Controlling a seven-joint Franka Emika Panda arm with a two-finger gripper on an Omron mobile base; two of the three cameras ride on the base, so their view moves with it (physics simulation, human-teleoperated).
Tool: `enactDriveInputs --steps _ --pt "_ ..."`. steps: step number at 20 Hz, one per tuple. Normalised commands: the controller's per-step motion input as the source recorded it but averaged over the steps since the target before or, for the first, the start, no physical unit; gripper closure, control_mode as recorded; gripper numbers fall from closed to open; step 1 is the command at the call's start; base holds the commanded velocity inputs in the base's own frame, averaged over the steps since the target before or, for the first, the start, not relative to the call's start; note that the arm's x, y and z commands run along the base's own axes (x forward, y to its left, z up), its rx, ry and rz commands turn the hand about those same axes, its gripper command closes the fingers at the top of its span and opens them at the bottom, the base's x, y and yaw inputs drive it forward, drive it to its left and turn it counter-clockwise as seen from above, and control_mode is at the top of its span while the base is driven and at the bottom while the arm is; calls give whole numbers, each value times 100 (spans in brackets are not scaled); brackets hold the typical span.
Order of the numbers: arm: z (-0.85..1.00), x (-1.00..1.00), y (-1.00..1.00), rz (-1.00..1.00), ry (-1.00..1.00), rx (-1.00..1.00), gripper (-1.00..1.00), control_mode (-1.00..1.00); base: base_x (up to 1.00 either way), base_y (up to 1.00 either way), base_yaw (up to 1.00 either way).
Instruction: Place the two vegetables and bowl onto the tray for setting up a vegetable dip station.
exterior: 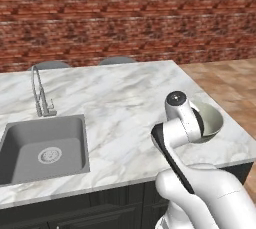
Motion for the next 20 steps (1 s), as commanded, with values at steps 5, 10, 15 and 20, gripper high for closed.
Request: enactDriveInputs --steps 5,10,15,20 --pt "0 0 0 0 0 0 100 100 2 3 0" --pt "0 0 0 0 0 0 100 100 -9 85 -1" --pt "0 0 0 0 0 0 100 100 0 100 -1" --pt "0 0 0 0 0 0 100 100 0 100 0"
